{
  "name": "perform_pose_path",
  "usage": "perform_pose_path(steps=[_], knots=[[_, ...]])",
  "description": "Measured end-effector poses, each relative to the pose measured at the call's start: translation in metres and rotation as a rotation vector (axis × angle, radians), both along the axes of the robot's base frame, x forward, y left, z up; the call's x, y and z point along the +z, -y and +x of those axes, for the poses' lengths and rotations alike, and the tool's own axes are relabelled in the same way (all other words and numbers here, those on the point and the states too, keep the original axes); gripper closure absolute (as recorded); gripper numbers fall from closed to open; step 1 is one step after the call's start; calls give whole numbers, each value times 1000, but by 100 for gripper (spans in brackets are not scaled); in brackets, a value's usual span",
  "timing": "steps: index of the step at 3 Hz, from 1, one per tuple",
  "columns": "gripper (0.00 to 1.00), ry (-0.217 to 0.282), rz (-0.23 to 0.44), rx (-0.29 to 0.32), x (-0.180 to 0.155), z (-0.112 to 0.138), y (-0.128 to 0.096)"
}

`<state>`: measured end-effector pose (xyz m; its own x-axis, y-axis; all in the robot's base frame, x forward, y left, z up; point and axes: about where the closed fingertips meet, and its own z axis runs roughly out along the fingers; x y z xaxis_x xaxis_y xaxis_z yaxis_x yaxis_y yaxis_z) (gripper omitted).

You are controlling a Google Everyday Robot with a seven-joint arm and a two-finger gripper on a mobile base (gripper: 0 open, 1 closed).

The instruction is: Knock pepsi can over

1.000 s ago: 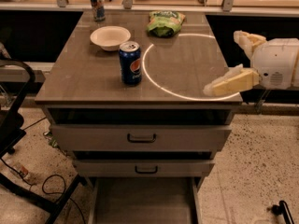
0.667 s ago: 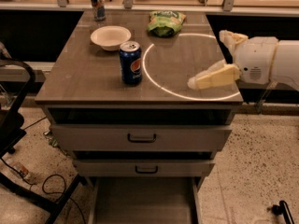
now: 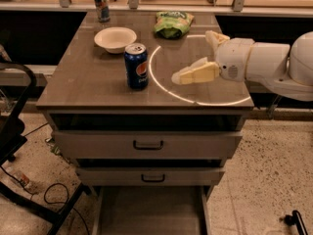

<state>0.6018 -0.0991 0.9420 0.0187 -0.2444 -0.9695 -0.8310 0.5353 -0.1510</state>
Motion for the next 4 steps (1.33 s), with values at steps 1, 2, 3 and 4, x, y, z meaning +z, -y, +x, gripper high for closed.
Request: perform_pose_path(steps=[1,2,3,4], knots=[[0,11,41,17,-9,12,-22],[0,9,80,66,-16,15,-60],[0,-3,83,104,-25,16,-92],[0,-6,90,121,-33,20,-111]])
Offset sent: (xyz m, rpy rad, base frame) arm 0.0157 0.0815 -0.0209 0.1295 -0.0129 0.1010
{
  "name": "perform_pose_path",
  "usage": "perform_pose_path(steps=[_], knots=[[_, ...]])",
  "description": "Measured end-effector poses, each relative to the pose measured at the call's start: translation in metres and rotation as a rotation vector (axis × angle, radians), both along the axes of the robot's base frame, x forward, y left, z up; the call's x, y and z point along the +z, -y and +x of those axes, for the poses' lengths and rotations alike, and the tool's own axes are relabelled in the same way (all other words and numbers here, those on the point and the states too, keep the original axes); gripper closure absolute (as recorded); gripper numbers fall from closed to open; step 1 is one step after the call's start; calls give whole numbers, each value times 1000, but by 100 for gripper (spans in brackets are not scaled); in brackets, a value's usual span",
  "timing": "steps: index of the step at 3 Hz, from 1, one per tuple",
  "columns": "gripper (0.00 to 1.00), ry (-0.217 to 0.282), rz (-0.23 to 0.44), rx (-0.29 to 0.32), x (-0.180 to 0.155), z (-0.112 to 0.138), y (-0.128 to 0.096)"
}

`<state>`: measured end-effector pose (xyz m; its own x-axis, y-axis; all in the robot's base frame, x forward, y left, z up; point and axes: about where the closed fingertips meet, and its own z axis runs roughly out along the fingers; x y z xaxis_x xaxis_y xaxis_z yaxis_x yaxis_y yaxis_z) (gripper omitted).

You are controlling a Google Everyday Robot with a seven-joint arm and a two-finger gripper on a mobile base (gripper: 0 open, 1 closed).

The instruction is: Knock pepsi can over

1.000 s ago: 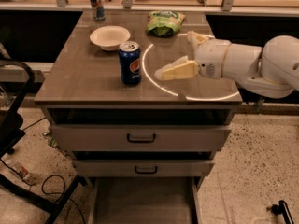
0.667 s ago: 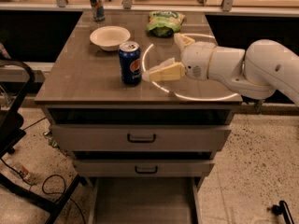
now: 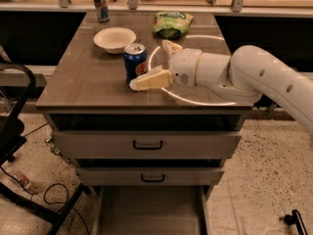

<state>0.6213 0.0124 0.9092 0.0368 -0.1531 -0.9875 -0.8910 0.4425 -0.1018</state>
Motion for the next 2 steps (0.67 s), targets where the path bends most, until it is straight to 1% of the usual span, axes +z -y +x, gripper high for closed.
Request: perform_pose_path(steps=[1,2], knots=[[2,-2,45,36,-10,6,-20],[24,-1,42,37,-9,5,-21]])
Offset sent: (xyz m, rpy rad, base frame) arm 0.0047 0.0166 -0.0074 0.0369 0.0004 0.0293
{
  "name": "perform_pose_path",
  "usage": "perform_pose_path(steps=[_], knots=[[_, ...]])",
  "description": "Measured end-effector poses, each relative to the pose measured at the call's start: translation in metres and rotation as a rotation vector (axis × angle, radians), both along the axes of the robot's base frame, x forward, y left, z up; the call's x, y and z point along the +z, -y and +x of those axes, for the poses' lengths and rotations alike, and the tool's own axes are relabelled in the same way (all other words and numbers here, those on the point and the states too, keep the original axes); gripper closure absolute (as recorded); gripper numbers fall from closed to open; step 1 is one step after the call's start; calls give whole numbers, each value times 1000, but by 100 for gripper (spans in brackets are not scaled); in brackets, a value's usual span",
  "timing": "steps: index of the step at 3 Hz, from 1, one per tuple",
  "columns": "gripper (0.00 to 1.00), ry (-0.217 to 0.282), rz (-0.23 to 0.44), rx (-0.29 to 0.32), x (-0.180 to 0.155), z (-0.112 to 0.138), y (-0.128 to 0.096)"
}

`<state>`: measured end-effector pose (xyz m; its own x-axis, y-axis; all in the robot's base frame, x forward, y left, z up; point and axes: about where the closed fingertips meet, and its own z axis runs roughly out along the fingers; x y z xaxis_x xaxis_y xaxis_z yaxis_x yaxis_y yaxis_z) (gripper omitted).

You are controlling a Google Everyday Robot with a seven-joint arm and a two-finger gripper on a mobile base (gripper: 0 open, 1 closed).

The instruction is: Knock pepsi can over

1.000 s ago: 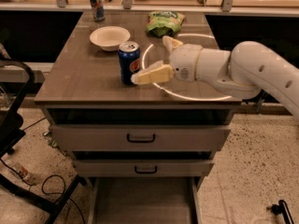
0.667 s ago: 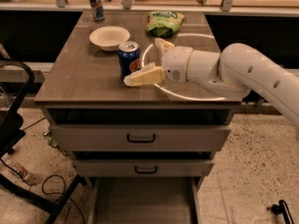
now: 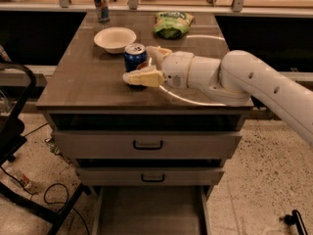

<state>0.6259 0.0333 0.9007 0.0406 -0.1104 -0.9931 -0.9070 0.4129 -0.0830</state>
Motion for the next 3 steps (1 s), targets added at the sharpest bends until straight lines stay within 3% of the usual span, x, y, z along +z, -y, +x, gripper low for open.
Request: perform_pose_path(steps=[2,3], knots=[[71,1,1,8,1,-1,-5],[99,2,1,14,2,-2,-8]])
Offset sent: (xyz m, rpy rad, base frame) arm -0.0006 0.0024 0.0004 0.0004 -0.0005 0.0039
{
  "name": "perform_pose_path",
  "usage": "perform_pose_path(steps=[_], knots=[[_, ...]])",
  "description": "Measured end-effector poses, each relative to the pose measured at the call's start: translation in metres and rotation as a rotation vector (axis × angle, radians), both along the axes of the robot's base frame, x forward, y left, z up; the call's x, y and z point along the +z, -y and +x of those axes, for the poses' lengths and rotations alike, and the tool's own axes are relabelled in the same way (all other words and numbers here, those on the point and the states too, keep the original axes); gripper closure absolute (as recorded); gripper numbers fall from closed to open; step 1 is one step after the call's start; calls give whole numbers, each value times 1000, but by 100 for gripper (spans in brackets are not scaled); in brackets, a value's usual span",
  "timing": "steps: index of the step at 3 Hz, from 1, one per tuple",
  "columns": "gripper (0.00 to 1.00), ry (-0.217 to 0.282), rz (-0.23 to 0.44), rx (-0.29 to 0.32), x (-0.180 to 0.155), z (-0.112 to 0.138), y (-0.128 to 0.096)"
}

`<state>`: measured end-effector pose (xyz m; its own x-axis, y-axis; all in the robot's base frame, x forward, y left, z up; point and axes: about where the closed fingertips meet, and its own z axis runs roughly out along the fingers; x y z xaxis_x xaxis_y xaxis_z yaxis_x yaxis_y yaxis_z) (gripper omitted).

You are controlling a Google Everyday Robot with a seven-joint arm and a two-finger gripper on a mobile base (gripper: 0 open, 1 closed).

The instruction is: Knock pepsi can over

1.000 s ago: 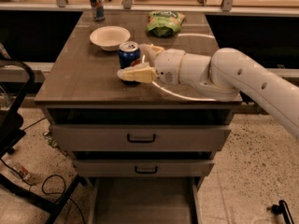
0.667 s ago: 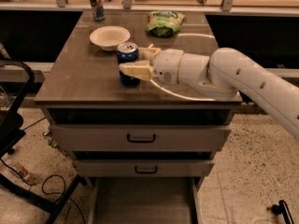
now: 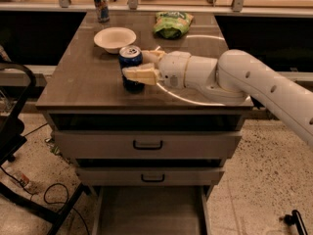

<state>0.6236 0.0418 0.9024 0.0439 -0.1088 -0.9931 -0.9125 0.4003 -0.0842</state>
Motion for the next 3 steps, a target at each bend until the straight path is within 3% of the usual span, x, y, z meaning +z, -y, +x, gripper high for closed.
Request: perform_pose_path(steps=[1,2,3], knots=[[100,0,0,1,0,0,-1],[100,22,-155,-7,26,-1,5],[100,62,-351,1,62,-9,-4]])
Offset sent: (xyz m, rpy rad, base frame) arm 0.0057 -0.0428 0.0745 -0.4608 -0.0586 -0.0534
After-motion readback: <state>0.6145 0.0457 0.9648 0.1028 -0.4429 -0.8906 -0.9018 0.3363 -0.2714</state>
